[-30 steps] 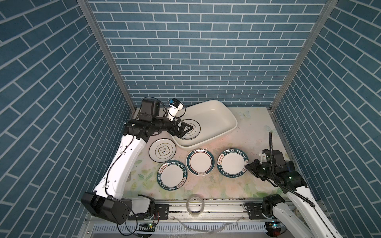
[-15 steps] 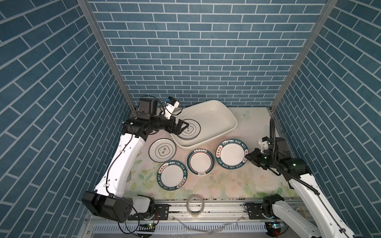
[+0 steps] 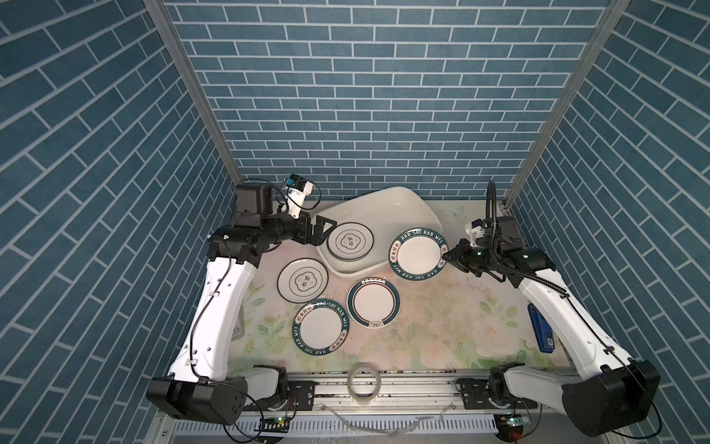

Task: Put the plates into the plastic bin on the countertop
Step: 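Lower the green-rim plate onto the cloud-print plates in the bin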

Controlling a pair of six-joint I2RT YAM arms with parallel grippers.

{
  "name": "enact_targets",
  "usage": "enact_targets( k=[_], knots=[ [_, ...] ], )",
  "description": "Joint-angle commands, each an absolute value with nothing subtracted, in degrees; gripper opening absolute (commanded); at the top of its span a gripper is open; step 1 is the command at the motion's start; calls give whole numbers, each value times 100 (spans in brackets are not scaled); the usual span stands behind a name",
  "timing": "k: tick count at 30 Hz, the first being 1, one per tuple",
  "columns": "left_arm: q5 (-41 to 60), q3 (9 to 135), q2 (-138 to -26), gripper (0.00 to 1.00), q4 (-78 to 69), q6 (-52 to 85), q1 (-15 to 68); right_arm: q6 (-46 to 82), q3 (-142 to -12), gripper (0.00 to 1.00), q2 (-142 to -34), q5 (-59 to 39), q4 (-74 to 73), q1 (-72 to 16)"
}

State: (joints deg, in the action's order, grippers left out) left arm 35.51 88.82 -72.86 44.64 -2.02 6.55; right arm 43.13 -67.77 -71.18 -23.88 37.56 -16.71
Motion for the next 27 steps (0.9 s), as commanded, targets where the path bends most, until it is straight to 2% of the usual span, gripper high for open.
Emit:
enact_targets(
  k=[1, 10, 27],
  knots=[
    [3702, 8990, -7249, 100, 4379, -136, 572, 4193, -7224, 0, -7459, -2693, 3222, -1661],
    [3691, 9001, -7236, 100, 4371, -178, 545, 4206, -8203, 0, -8938, -3022, 2670, -1746],
    [3691, 8996, -7251, 100, 4316, -125, 422, 4074, -11118, 0, -12167, -3435, 2670, -2511]
  ],
)
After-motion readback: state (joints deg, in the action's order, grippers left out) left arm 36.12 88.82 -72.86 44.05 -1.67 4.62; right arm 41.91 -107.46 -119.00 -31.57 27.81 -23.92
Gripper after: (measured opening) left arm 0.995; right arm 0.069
